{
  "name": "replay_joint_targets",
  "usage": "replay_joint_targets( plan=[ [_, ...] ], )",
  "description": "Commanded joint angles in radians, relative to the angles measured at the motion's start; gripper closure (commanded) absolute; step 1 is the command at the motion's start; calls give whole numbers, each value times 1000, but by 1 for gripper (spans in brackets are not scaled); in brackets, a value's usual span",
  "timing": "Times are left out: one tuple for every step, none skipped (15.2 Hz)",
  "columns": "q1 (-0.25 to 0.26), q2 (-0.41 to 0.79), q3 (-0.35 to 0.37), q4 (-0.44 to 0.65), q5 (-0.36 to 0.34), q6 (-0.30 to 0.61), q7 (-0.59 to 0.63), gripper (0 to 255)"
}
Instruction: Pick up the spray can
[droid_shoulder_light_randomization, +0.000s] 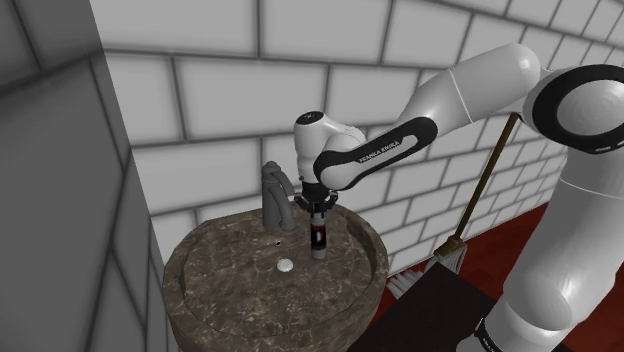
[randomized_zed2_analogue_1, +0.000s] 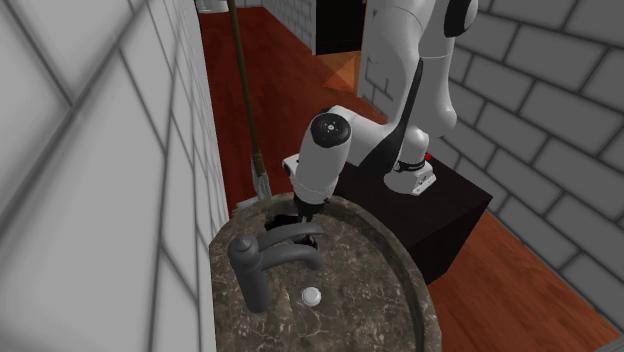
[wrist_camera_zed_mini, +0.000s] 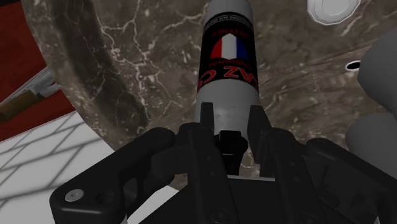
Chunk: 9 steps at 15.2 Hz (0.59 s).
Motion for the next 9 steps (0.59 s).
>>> replay_joint_targets(
  plan=[
    [-2,-16,3,11,16,-23,-15,255],
    [-3,-24,4,17,23,-33,-22,255],
    [-3,-32,5,22,30,-44,-29,255],
    [-4,-39,6,28,37,-55,-35,255],
    [-5,-46,7,34,43,-66,-42,255],
    [-5,-53,8,41,49,-77,-48,255],
    [-6,-59,8,47,55,-88,-54,255],
    [-6,-66,9,54,61,-99,-60,255],
    [-6,-67,9,55,62,-101,-61,255]
  ],
)
